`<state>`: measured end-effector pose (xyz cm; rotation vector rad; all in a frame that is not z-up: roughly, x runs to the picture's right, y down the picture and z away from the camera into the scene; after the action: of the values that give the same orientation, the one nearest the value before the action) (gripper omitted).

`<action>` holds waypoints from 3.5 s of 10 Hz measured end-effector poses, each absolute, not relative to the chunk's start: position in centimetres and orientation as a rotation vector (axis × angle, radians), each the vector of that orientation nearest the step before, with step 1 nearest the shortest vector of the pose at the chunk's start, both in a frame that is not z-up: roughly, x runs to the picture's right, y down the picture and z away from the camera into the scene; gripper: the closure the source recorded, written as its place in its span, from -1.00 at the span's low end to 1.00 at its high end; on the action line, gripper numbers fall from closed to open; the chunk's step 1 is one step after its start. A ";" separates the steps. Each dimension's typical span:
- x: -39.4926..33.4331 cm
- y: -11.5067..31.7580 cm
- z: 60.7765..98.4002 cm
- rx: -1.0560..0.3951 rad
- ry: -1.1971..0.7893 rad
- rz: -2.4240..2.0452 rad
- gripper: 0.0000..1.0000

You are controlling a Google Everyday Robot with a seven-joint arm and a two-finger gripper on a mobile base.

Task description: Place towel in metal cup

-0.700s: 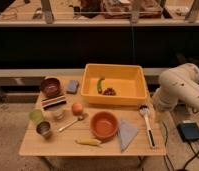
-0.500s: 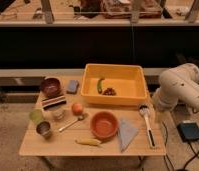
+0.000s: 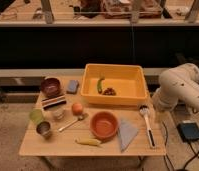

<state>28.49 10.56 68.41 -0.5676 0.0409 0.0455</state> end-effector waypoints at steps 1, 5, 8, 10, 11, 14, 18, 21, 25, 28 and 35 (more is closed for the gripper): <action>28.5 10.6 68.5 -0.568 0.040 0.046 -0.30; 28.5 10.6 68.5 -0.569 0.040 0.046 -0.30; 28.5 10.6 68.5 -0.569 0.040 0.046 -0.30; 28.5 10.6 68.5 -0.569 0.040 0.046 -0.30; 28.5 10.6 68.5 -0.569 0.040 0.046 -0.30; 28.5 10.6 68.5 -0.569 0.040 0.046 -0.30; 28.5 10.6 68.5 -0.569 0.040 0.046 -0.30; 28.3 11.0 68.5 -0.575 0.018 0.034 -0.30; 25.0 15.9 70.4 -0.622 -0.091 -0.014 -0.30; 23.3 19.0 71.6 -0.658 -0.135 -0.030 -0.30; 23.9 22.4 74.3 -0.661 -0.222 -0.016 -0.30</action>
<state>23.85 22.43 74.26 -0.6610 -0.2221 -0.0156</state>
